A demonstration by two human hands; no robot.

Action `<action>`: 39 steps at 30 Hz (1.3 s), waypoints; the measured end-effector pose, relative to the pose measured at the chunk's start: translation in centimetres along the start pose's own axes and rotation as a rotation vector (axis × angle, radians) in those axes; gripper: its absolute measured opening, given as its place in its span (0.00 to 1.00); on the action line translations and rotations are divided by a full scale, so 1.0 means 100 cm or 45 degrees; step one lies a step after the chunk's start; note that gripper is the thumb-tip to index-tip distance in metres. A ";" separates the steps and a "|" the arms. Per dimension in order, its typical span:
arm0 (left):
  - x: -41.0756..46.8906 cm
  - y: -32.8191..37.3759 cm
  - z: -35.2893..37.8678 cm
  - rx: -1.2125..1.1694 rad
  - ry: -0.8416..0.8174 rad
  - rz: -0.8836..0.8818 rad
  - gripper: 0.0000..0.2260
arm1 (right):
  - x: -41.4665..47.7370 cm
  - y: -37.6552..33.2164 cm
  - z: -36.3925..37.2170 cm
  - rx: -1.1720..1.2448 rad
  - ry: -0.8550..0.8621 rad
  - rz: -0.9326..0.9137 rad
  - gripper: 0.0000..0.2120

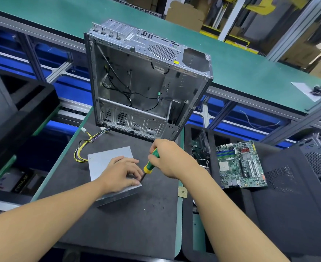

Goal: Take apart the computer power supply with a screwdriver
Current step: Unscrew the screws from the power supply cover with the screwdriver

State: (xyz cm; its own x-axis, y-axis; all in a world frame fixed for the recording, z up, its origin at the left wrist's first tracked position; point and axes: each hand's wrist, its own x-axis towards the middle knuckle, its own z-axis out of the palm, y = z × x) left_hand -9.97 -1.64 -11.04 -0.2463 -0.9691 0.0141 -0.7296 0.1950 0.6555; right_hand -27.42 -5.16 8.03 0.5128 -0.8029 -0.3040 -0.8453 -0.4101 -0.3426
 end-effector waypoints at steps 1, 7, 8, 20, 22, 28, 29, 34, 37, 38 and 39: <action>0.000 0.000 0.000 0.002 0.003 -0.001 0.10 | 0.000 0.000 0.000 -0.002 0.001 0.002 0.10; -0.001 0.001 0.001 0.008 0.018 0.007 0.08 | -0.004 -0.007 0.001 -0.091 -0.041 0.014 0.11; -0.001 0.002 0.000 0.004 0.024 0.012 0.07 | -0.004 -0.010 0.003 -0.148 -0.049 0.020 0.12; -0.024 0.010 0.012 0.665 0.116 0.283 0.18 | -0.003 -0.027 0.004 -0.303 -0.177 -0.155 0.05; -0.023 0.010 0.011 0.665 0.169 0.304 0.16 | -0.002 -0.025 0.000 -0.270 -0.228 -0.202 0.05; -0.019 0.013 0.010 0.595 0.381 0.407 0.13 | -0.003 -0.025 -0.007 -0.284 -0.301 -0.153 0.09; -0.020 0.012 0.011 0.604 0.366 0.391 0.12 | -0.004 -0.026 -0.007 -0.296 -0.253 -0.117 0.14; -0.021 0.014 0.011 0.621 0.263 0.310 0.15 | -0.005 -0.028 -0.002 -0.460 -0.088 -0.120 0.09; -0.021 0.012 0.012 0.624 0.237 0.292 0.14 | -0.006 -0.027 -0.011 -0.305 -0.250 -0.143 0.07; -0.021 0.012 0.012 0.646 0.222 0.281 0.14 | -0.007 -0.027 -0.015 -0.273 -0.312 -0.141 0.08; -0.021 0.012 0.012 0.664 0.210 0.277 0.15 | -0.009 -0.027 -0.018 -0.253 -0.359 -0.134 0.11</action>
State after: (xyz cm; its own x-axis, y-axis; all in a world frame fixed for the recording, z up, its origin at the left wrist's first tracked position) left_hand -11.12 0.85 -11.22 -0.3534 -0.9011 0.2513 -0.9012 0.4000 0.1668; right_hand -25.83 -4.13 10.78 0.5966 -0.6123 -0.5188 -0.7841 -0.5827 -0.2139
